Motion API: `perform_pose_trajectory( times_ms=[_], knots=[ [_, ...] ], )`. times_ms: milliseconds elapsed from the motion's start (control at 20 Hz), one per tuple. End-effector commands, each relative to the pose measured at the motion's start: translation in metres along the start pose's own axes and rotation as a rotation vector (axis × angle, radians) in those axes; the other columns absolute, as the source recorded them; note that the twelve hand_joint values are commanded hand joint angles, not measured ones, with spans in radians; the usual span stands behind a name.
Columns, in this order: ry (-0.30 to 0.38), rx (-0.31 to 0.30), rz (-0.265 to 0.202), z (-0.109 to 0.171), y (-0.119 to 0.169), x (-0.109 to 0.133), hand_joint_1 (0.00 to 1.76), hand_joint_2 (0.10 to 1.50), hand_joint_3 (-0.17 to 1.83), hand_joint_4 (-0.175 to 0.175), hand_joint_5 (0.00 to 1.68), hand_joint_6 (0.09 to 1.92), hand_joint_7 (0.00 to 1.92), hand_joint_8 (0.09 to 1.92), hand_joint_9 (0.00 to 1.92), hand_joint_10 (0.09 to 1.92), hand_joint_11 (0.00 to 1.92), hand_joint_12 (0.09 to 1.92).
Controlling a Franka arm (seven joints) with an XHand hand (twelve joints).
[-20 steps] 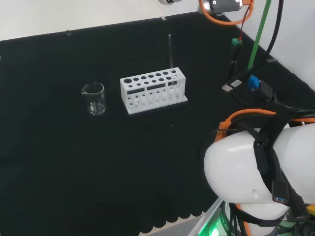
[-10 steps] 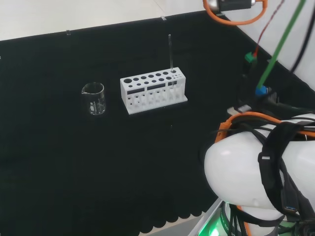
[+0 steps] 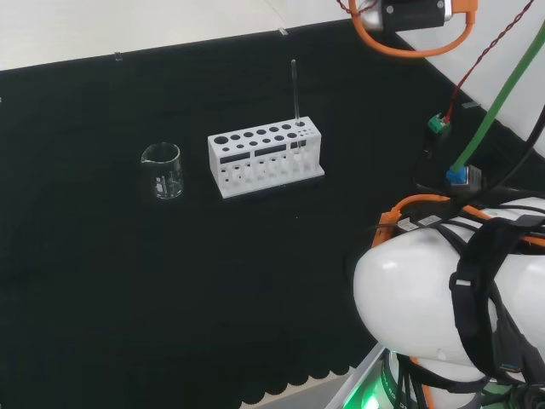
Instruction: Take the glass rod from the white test tube rack.
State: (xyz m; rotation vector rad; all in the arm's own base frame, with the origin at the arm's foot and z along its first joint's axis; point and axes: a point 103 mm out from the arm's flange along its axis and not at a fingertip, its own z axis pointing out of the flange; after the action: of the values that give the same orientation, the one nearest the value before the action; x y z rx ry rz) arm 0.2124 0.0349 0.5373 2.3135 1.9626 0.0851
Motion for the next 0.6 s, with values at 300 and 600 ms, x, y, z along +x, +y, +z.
perform_pose_trajectory(
  times_ms=[300, 600],
  knots=[
    [0.009, 0.021, 0.005, 0.006, -0.002, -0.006, 0.64, 0.87, 0.4, -0.054, 0.3, 0.09, 0.19, 0.8, 0.27, 0.85, 0.06, 1.52],
    [0.022, 0.024, -0.013, 0.017, 0.017, -0.006, 0.64, 0.86, 0.41, -0.06, 0.33, 0.09, 0.25, 0.82, 0.33, 0.91, 0.16, 1.51]
  ],
)
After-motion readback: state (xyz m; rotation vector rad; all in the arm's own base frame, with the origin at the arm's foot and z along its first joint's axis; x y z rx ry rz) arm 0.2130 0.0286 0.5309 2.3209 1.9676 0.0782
